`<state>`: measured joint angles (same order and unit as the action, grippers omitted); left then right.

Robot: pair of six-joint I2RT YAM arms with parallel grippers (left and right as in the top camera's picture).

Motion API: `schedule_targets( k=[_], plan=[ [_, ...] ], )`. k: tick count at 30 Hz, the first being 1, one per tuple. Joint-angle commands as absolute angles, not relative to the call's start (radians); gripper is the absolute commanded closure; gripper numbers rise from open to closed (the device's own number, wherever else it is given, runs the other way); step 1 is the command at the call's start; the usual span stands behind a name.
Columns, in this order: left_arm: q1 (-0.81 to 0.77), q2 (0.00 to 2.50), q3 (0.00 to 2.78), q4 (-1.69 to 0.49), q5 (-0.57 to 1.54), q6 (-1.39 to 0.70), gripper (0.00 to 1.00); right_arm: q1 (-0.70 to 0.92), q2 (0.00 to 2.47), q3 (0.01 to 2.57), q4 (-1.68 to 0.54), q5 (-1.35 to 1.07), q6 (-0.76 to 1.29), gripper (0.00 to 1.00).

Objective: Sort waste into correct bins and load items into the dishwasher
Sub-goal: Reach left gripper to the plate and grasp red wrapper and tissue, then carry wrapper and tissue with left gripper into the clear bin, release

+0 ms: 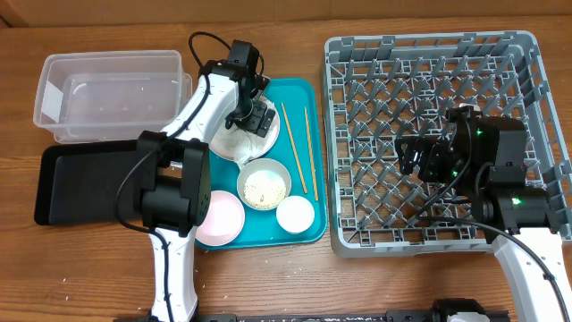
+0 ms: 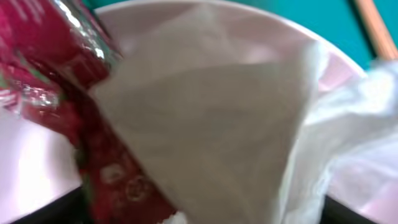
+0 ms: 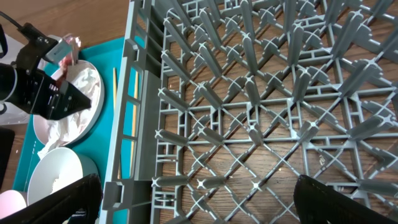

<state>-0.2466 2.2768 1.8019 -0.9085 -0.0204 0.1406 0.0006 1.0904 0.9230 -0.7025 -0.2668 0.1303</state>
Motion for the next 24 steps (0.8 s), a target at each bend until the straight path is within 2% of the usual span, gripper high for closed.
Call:
schedule_targets(
  k=[1,6,7,15,24],
  plan=[
    [-0.243,2.294,1.819,-0.902,-0.032,0.123,0.36,-0.001,1.091,0.950,-0.698,-0.279,0.130,0.00],
    [-0.243,2.323,1.819,-0.908,-0.032,0.122,0.93,-0.001,1.091,0.950,-0.699,-0.279,0.130,0.00],
    [-0.243,2.323,1.819,-0.913,-0.033,0.114,0.96,-0.001,1.091,0.950,-0.699,-0.279,0.130,0.00],
    [-0.229,2.296,1.958,-1.004,-0.027,-0.019,0.96,-0.001,1.091,0.950,-0.699,-0.279,0.130,0.00],
    [-0.158,2.266,2.444,-1.306,0.004,-0.078,0.96,-0.001,1.091,0.950,-0.699,-0.279,0.130,0.00]
  ],
)
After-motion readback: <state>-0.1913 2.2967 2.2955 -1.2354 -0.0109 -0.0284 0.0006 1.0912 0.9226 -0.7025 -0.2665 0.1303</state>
